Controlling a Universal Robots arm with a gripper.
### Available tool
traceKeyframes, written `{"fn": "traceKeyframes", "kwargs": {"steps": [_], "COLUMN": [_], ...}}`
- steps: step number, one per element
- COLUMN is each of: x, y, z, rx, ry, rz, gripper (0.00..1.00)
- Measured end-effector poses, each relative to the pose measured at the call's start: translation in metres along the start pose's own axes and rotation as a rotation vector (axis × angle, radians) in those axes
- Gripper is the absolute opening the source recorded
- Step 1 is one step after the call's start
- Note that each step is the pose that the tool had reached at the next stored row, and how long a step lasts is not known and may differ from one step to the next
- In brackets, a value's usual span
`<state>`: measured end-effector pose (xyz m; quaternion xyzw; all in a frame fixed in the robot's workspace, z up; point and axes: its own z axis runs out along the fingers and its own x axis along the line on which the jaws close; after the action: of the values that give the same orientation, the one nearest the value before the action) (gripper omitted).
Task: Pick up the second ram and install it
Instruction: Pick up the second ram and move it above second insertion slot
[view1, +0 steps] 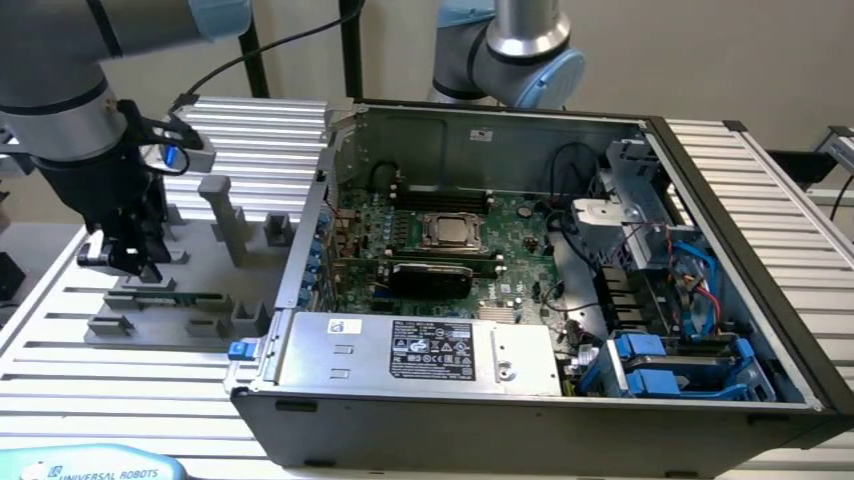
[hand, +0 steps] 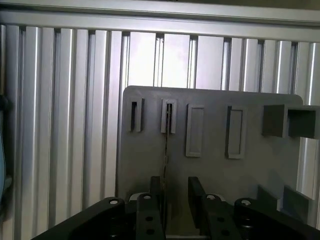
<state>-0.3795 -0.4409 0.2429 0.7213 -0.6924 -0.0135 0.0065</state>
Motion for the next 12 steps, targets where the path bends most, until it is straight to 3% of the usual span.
{"fn": "traceKeyframes", "kwargs": {"steps": [12], "x": [0.005], "y": [-0.0029], "z": [0.0218], "rx": [-0.0001], "ry": [0.0002], "rz": [-0.005], "gripper": [0.36]}}
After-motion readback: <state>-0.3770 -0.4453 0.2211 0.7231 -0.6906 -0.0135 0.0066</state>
